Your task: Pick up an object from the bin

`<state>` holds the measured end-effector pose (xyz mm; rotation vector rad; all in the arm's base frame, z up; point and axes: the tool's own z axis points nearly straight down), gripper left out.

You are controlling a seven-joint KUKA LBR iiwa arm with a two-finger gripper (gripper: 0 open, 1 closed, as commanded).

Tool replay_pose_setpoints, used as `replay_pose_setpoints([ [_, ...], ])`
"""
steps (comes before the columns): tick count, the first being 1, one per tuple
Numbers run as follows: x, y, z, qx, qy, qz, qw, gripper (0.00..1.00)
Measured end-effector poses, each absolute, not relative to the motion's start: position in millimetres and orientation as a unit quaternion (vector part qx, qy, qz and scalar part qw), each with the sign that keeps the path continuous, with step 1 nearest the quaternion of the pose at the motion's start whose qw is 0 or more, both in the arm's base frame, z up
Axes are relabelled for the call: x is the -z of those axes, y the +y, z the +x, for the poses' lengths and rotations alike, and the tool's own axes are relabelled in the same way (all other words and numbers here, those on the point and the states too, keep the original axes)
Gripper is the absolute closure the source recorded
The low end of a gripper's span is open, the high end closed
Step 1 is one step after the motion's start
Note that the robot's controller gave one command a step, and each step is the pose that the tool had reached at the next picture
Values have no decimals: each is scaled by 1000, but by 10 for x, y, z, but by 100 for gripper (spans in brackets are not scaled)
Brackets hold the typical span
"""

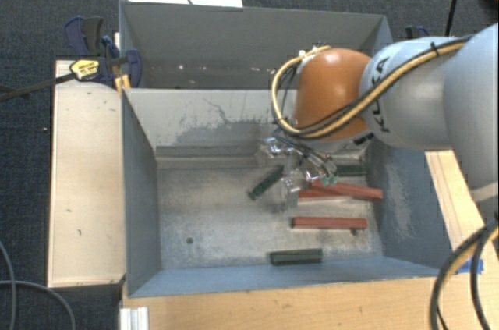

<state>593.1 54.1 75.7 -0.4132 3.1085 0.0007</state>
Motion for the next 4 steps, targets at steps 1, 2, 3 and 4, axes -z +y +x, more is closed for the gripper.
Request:
replay_pose_setpoints([
  [1,-605,454,5944,1,988,-154,2,100],
  [2,-646,473,5937,1,985,-172,3,100],
  [3,-710,455,5955,0,988,-153,3,100],
  [4,-1493,477,5964,0,985,-171,5,100],
])
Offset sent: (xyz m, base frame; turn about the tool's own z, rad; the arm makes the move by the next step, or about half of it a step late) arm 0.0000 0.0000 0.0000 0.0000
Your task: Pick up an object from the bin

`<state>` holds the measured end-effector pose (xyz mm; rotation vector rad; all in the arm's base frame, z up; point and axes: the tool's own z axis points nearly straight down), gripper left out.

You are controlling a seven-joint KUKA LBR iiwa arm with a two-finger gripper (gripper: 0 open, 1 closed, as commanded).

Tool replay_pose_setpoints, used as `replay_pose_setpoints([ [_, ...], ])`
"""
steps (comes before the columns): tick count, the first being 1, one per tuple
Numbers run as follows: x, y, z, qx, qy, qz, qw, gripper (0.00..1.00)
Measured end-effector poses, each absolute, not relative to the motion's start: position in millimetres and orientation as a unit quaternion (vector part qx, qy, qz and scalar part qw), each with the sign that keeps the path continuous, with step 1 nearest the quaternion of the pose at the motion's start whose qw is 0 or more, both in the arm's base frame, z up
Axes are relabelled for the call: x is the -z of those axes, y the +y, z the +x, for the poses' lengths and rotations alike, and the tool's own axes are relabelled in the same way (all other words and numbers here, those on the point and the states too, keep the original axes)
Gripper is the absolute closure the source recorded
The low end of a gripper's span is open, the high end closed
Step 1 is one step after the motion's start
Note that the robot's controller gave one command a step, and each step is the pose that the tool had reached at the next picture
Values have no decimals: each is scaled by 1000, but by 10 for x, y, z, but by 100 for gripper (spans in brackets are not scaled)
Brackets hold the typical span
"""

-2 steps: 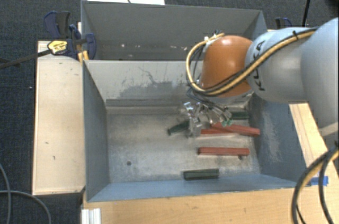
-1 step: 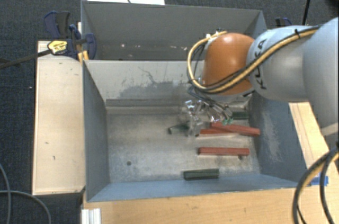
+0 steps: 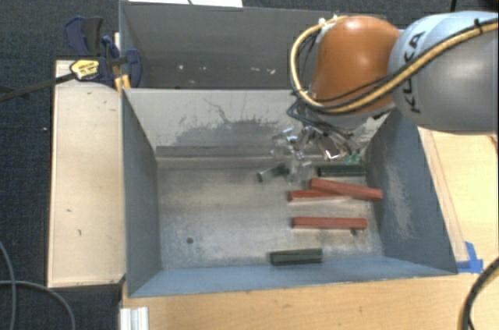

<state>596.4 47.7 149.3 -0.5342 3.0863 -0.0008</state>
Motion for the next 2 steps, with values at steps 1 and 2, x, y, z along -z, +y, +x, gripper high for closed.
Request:
replay_pose_setpoints([
  [1,-812,455,5941,-1,988,-153,-2,100],
  [2,-1665,480,5989,0,985,-170,5,100],
])
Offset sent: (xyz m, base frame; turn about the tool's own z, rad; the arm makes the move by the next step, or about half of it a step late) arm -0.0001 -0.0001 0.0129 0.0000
